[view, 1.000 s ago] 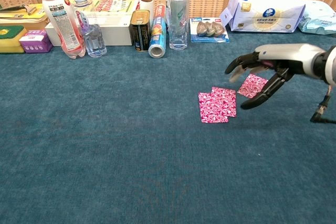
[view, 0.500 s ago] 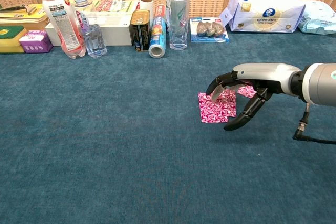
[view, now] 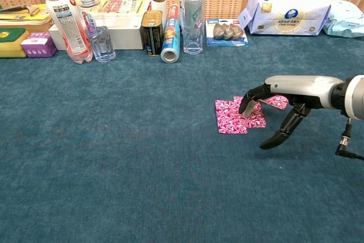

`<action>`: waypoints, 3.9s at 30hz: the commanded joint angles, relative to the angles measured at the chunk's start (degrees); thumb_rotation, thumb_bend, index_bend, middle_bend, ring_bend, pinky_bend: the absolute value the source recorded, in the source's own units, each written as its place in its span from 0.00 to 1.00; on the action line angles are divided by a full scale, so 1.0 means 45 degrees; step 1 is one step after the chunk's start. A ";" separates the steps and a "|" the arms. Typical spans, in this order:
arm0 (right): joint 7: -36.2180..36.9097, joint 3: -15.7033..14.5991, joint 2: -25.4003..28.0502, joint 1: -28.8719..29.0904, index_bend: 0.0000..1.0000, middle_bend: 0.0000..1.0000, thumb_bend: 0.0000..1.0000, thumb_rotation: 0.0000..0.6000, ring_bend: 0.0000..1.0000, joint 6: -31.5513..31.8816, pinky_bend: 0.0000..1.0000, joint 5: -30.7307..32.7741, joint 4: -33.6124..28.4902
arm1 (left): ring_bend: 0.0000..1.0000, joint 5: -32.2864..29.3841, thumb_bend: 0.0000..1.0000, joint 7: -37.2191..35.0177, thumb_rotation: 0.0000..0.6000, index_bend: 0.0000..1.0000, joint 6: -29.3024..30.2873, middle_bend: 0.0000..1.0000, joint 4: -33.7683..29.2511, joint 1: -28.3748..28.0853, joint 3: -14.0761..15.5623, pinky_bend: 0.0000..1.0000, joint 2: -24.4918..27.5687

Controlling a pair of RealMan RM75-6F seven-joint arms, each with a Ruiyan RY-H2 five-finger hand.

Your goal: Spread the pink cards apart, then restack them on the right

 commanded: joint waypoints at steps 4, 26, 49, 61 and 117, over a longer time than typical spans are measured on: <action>-0.0103 -0.0220 0.0259 -0.0217 0.26 0.28 0.00 0.84 0.02 0.0305 0.00 -0.0280 -0.0234 | 0.00 -0.0003 0.07 0.0030 1.00 0.00 -0.0055 0.00 -0.0021 -0.0030 0.0001 0.01 0.0000; -0.0037 -0.1218 0.1748 -0.1421 0.26 0.28 0.00 0.84 0.03 0.1388 0.00 -0.1806 -0.1204 | 0.00 0.0127 0.07 0.0035 1.00 0.00 -0.0069 0.00 -0.0031 -0.0054 0.0053 0.01 0.0013; -0.0939 -0.0665 0.1330 -0.1085 0.26 0.28 0.00 0.84 0.03 0.1112 0.00 -0.0696 -0.0715 | 0.00 0.0301 0.07 -0.0011 1.00 0.00 0.0057 0.00 0.0040 0.0005 0.0141 0.01 0.0004; -0.1080 -0.0907 0.1397 -0.1257 0.23 0.28 0.00 0.85 0.03 0.1202 0.00 -0.0978 -0.0941 | 0.00 0.0353 0.07 0.0356 1.00 0.00 0.0008 0.00 -0.0058 -0.0010 0.0165 0.01 -0.0087; -0.8203 -0.0412 0.0255 -0.0130 0.14 0.00 0.03 0.83 0.00 0.3703 0.00 0.4565 -0.2848 | 0.00 0.0386 0.07 -0.0126 1.00 0.00 0.0090 0.00 0.0050 -0.0009 0.0211 0.01 0.0019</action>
